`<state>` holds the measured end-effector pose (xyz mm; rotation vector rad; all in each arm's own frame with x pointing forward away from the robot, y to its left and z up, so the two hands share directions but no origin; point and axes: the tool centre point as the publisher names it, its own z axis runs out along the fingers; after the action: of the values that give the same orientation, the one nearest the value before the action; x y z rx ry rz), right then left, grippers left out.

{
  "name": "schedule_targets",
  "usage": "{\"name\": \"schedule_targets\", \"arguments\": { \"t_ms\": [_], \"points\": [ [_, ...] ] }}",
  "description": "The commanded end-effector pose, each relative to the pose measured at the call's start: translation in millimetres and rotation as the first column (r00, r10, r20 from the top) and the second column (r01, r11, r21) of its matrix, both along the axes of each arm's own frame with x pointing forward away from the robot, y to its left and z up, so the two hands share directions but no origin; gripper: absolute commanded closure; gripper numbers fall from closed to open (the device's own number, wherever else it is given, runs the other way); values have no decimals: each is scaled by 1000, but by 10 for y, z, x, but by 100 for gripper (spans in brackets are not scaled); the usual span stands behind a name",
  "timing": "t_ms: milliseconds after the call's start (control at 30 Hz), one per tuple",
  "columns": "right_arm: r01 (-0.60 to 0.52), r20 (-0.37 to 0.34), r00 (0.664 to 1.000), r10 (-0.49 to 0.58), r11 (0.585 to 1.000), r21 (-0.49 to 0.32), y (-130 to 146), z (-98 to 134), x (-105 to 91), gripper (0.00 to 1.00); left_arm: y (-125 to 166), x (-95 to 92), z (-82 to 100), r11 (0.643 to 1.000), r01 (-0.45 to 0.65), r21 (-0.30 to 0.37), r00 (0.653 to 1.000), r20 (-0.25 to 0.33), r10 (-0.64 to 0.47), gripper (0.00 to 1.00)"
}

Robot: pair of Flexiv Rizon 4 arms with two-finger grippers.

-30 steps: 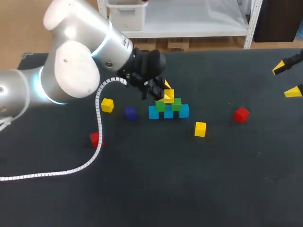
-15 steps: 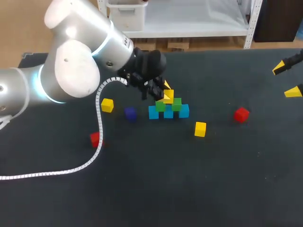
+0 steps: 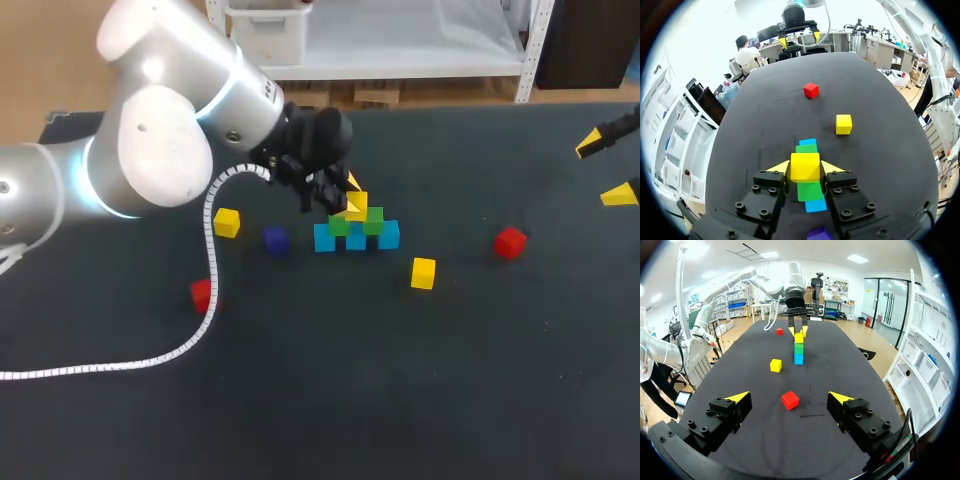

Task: Place the blue cubes, place green cubes on the blue cubes, place the yellow cubes on the green cubes, then place the red cubes on the yellow cubes, and place purple cube on the red cubes.

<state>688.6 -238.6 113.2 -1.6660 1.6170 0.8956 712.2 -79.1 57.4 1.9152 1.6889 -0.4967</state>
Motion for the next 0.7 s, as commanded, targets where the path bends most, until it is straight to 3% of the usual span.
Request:
{"name": "schedule_targets", "arguments": {
  "t_ms": [33, 100, 167, 400, 700],
  "points": [
    [0, 1, 1000, 0, 1000, 0, 3, -2, 3, 0, -21, 37, 1, 1000, 3, 8, 1000, -4, -3, 93],
    [0, 1, 1000, 0, 1000, 0, 3, -2, 3, 0, -22, 45, 1, 1000, 3, 10, 1000, -6, -3, 78],
    [0, 1, 1000, 0, 1000, 0, 3, -2, 3, 0, -22, 48, 1, 1000, 1, 11, 1000, -7, -1, 70],
    [0, 1, 1000, 0, 1000, 0, 3, -2, 3, 0, -23, 52, -1, 1000, 2, 12, 1000, -10, -2, 70],
    [0, 1, 1000, 0, 1000, 0, 3, -2, 3, 0, -16, 55, -5, 1000, 0, 13, 1000, -17, 0, 60]
  ]
}}
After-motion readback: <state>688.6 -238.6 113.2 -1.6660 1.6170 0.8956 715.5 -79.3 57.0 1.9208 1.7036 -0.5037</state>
